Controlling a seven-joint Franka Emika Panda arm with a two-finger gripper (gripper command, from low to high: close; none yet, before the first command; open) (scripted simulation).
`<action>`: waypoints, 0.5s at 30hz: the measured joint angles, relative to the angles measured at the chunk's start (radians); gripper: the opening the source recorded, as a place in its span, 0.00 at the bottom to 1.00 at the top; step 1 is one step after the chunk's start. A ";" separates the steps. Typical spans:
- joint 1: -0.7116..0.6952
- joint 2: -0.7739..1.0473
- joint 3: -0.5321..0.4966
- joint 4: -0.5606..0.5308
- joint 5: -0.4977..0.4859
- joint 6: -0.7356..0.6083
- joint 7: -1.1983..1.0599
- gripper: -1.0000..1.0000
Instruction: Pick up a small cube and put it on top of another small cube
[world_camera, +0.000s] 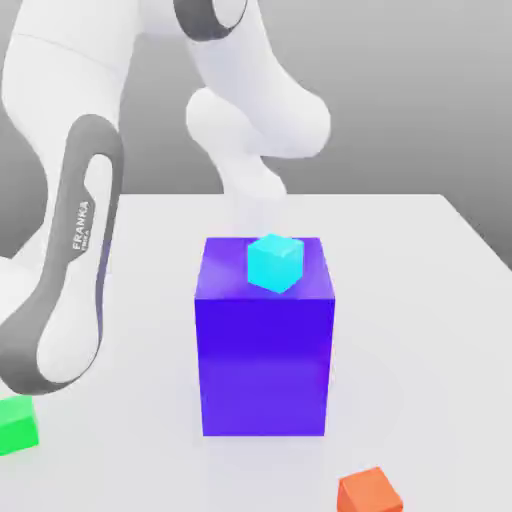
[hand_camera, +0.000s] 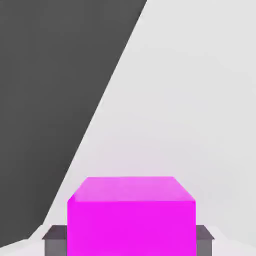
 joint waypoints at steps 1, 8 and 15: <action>-0.002 0.015 0.002 0.004 0.003 0.011 -0.002 0.00; 0.013 -0.179 -0.043 -0.095 -0.014 -0.087 0.050 0.00; 0.019 -0.408 -0.136 -0.346 -0.043 -0.064 0.222 0.00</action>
